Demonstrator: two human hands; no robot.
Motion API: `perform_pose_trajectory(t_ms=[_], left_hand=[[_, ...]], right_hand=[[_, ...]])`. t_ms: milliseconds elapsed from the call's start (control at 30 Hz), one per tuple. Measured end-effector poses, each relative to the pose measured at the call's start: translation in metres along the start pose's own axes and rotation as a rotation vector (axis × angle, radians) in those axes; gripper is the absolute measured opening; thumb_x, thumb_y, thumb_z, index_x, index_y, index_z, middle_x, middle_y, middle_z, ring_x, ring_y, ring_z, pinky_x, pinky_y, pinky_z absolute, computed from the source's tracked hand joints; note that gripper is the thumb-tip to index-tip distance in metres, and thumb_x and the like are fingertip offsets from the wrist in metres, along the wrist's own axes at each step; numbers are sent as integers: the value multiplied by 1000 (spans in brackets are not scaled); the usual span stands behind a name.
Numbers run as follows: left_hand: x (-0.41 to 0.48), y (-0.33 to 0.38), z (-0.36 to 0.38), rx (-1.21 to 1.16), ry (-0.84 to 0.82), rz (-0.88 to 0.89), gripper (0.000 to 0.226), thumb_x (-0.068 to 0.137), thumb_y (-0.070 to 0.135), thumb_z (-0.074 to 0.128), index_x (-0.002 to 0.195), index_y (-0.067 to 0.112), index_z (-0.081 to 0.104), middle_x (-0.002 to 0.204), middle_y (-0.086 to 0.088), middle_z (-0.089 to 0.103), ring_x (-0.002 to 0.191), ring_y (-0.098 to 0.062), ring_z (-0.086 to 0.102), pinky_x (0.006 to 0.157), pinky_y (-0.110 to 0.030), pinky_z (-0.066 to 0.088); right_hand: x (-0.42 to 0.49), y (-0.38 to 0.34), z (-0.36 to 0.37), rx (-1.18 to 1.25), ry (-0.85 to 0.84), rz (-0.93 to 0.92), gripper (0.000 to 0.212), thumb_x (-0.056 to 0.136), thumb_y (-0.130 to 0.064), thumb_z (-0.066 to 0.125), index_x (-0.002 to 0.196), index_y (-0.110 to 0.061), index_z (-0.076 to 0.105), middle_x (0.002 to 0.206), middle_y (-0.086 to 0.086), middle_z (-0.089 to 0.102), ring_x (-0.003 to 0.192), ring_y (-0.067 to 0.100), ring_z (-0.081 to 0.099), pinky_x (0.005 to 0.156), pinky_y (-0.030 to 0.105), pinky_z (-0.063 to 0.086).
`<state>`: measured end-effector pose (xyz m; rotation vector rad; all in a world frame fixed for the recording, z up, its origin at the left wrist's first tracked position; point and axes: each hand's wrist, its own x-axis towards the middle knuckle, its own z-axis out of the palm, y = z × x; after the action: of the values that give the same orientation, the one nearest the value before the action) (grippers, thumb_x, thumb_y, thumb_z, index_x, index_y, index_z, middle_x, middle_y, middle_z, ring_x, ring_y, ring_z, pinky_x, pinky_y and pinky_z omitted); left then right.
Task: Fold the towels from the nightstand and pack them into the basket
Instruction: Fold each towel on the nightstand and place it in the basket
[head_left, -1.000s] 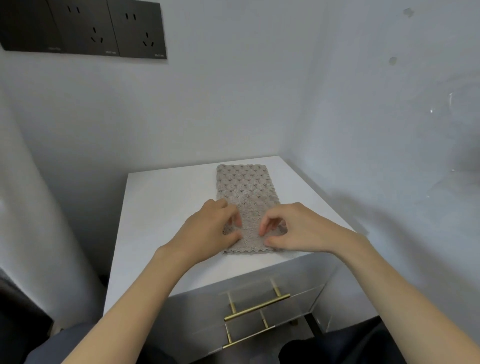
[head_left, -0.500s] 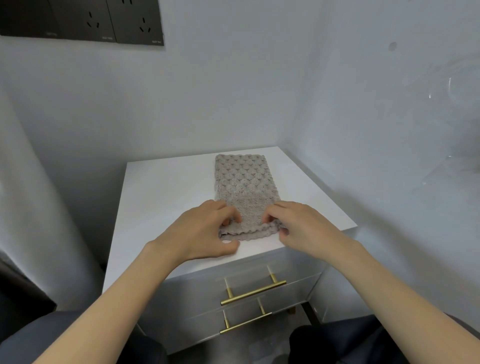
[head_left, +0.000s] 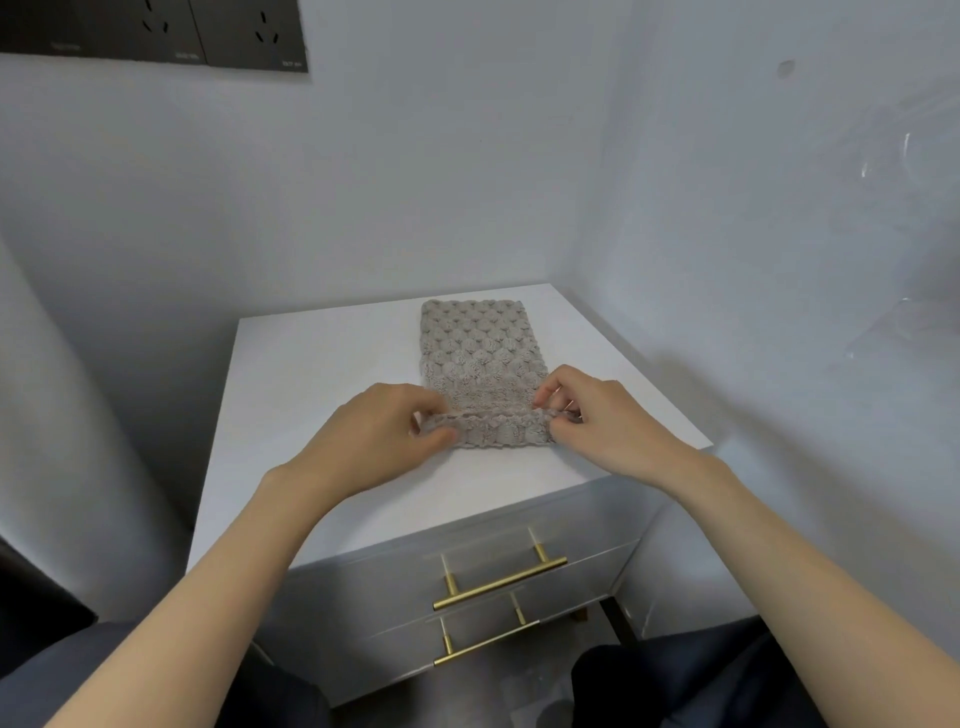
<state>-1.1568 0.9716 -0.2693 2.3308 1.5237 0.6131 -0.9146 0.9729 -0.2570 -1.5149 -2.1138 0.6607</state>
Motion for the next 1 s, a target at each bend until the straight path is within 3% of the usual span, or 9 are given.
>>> perform_pose_trajectory(t_ms=[133,267,333,433,633,767,833,900,1000], left_hand=[[4,-7,-2,-97,-26,-132,30,83,49,64,86,20,71,88,11,67,78,-3,62,75,-30,51],[8,-8,-3,-134,21,-195,29,81,50,67,73,23,69,74,14,67,75,3,60,67,-20,45],[10,-9,-3,-152,39,-233,30,81,50,66,72,22,69,67,14,66,74,-2,61,69,-22,46],[12,-9,0,-151,64,-258,31,83,51,64,72,22,67,62,12,63,71,-8,61,67,-25,45],[13,-11,8,-97,83,-287,28,86,51,59,76,26,61,71,12,63,76,-13,61,71,-31,47],[15,-11,15,-16,134,-337,30,87,52,58,78,24,61,77,13,60,78,-16,58,61,-28,37],[16,-10,18,4,143,-367,30,86,51,58,79,22,61,76,12,60,77,-16,57,57,-26,34],[18,-10,19,5,136,-379,30,86,49,59,75,22,58,73,11,59,73,-16,56,54,-25,31],[19,-10,19,-26,113,-393,30,85,48,60,72,21,56,68,10,57,71,-16,55,54,-25,32]], right_hand=[[1,4,-6,-72,-130,37,30,91,-11,51,119,-20,52,97,-8,52,80,-4,47,66,2,34],[3,6,-13,-146,-164,67,15,92,-27,57,94,-12,59,86,2,58,77,13,51,60,17,33],[4,7,-13,-106,-138,90,18,94,-31,57,83,-16,58,73,-6,49,66,7,44,53,15,30],[8,10,-11,-47,-79,138,26,94,-34,56,90,-9,62,69,-6,47,62,8,42,53,17,31],[17,15,0,34,58,277,23,85,-44,66,83,-22,61,80,-9,62,82,11,57,67,25,42],[18,16,11,-93,194,313,23,82,-48,67,76,-29,56,78,-13,60,90,17,58,73,32,45],[14,11,18,-206,294,263,18,84,-43,66,81,-28,56,78,-13,57,89,17,56,66,30,39],[9,4,23,-362,438,62,10,86,-26,65,93,-22,58,88,-8,54,93,18,51,66,30,38],[3,-11,34,-403,480,-233,24,85,1,61,105,-13,65,104,0,61,98,19,54,79,31,44]])
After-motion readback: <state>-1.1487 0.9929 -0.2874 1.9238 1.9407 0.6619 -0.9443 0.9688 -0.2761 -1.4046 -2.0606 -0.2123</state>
